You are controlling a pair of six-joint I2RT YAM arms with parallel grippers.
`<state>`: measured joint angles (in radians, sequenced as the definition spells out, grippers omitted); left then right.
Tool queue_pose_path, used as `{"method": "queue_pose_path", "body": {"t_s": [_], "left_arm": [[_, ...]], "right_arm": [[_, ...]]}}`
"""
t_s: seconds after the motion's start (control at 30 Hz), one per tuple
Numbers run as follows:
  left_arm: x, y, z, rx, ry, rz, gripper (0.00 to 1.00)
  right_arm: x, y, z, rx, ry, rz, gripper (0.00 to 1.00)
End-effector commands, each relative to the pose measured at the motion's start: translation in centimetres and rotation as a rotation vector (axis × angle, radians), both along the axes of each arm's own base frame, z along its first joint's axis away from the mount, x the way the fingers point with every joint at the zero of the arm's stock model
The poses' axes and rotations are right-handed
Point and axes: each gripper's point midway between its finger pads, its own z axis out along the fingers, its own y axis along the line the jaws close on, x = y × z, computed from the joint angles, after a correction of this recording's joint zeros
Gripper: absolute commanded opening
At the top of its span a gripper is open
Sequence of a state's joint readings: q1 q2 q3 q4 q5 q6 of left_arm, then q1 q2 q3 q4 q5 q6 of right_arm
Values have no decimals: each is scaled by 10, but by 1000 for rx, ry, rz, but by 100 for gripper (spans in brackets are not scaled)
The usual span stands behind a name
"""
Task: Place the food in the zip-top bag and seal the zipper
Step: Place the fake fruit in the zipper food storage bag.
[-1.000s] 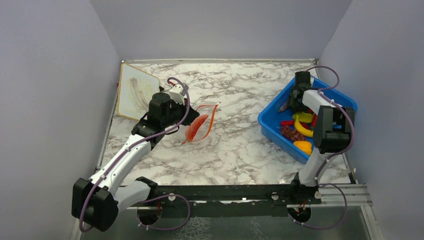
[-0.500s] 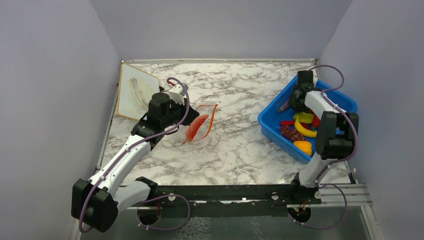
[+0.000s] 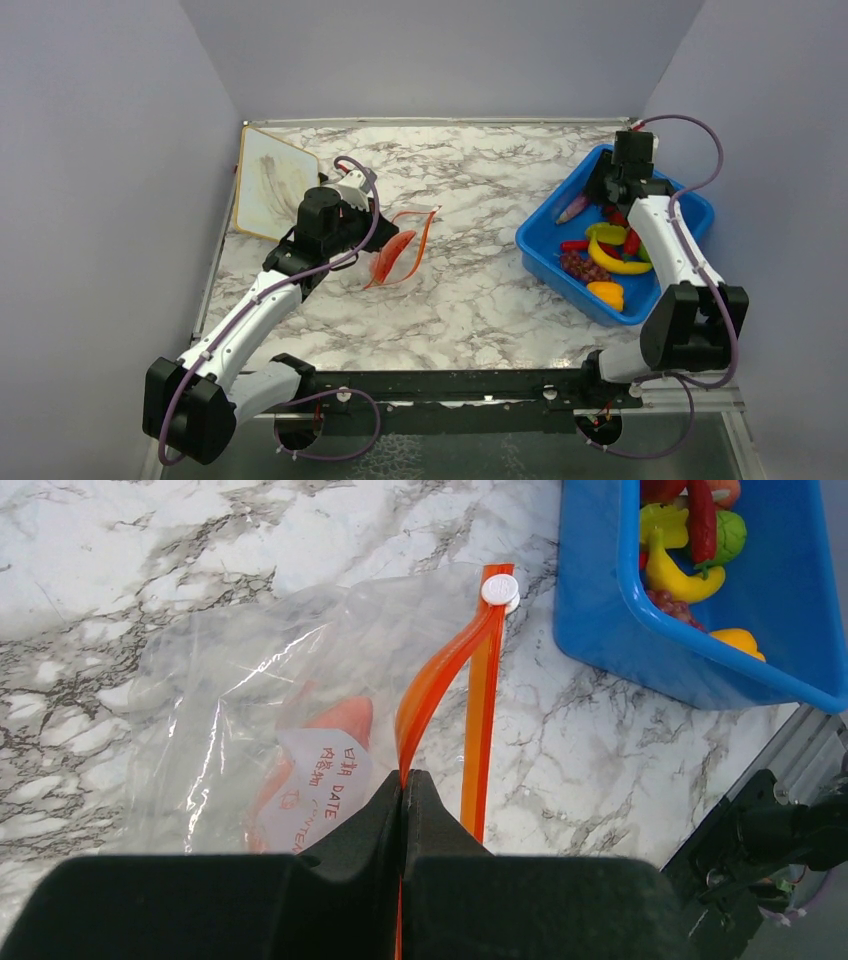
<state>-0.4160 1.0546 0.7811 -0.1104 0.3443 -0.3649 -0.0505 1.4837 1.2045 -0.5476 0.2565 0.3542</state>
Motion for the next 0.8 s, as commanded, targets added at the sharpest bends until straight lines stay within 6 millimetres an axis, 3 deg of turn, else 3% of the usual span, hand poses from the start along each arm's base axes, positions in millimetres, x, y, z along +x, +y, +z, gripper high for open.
{"method": "queue_pose_path", "body": {"t_s": [0.0, 0.13, 0.4, 0.77], "left_arm": [[1, -9, 14, -79, -7, -15, 0], [1, -15, 22, -129, 6, -19, 0], [3, -21, 29, -193, 48, -10, 0], [-2, -33, 36, -290, 106, -41, 0]], "right_arm": [[-5, 45, 56, 100, -137, 163, 39], [-20, 106, 86, 183, -210, 339, 39], [-66, 225, 114, 393, -265, 646, 38], [-130, 342, 110, 622, -323, 900, 38]]}}
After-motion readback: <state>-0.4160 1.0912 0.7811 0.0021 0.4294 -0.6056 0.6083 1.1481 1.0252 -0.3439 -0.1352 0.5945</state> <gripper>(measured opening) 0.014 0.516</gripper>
